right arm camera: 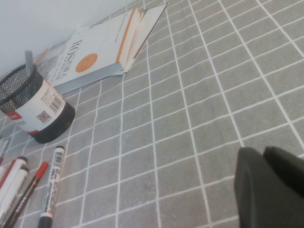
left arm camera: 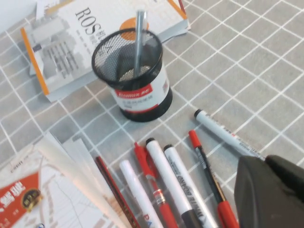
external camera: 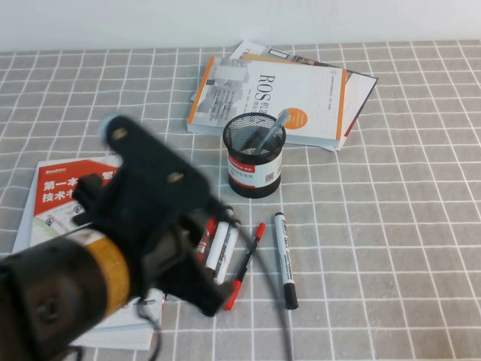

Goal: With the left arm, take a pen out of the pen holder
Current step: 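Take a marker out of the pen holder and lay it on the table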

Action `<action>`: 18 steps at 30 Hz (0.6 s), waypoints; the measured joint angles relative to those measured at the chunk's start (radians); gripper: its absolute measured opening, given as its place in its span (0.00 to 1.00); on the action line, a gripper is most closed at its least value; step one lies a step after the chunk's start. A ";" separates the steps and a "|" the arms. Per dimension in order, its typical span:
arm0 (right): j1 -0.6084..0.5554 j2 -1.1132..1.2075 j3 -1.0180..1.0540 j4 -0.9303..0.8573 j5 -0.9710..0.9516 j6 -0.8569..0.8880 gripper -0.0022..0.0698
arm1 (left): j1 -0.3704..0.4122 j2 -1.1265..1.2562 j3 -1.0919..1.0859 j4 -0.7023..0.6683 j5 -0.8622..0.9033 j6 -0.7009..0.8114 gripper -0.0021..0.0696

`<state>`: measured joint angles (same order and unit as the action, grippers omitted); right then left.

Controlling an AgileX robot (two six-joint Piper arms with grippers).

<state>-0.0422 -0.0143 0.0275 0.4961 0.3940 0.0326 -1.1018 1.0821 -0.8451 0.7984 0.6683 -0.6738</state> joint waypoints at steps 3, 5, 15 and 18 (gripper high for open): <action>0.000 0.000 0.000 0.000 0.000 0.000 0.01 | 0.095 -0.069 0.113 -0.032 -0.124 0.022 0.03; 0.000 0.000 0.000 0.000 0.000 0.000 0.01 | 0.145 -0.121 0.189 -0.062 -0.168 0.053 0.03; 0.000 0.000 0.000 0.000 0.002 0.000 0.01 | 0.882 -0.902 0.837 -0.612 -0.677 0.685 0.02; 0.000 0.000 0.000 0.000 0.002 0.000 0.01 | 0.956 -1.001 0.863 -0.659 -0.616 0.700 0.02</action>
<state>-0.0422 -0.0143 0.0275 0.4965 0.3963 0.0326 -0.1463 0.0813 0.0177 0.1399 0.0519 0.0263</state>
